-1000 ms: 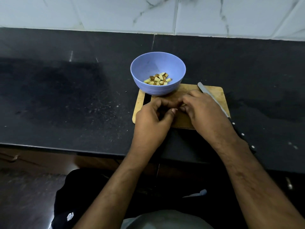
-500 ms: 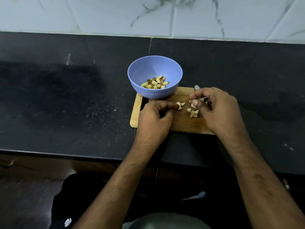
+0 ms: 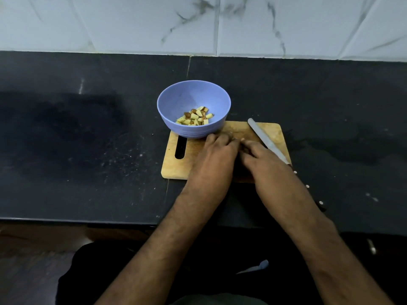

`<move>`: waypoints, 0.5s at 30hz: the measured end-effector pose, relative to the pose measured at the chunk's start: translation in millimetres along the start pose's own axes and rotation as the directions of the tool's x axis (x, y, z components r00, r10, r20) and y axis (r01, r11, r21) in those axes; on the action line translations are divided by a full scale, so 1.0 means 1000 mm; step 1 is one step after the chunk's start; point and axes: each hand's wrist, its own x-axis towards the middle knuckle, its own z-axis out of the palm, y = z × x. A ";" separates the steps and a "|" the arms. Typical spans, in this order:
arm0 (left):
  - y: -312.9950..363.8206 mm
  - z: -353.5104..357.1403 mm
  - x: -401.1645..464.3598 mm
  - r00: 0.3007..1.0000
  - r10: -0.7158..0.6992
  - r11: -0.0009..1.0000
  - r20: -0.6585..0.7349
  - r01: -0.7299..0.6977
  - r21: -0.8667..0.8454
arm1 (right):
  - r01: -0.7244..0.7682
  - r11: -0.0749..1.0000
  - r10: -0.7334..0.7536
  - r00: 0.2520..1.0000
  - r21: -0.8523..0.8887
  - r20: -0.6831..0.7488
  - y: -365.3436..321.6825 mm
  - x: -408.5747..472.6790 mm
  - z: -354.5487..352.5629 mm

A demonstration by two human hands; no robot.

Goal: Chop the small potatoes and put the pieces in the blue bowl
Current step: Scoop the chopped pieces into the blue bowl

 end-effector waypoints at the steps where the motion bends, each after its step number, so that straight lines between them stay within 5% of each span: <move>1: 0.000 0.000 0.002 1.000 0.010 1.000 0.009 -0.011 0.023 | -0.014 1.000 0.014 1.000 -0.019 0.009 0.000 0.001 0.000; 7: 0.000 -0.001 0.004 0.998 0.059 0.997 -0.024 -0.058 0.049 | -0.101 0.988 0.095 0.994 -0.114 -0.057 -0.011 0.004 -0.009; 15: 0.006 -0.007 0.002 0.998 -0.057 0.998 -0.014 0.058 0.023 | -0.144 0.980 0.145 0.989 -0.139 -0.004 -0.019 0.015 -0.020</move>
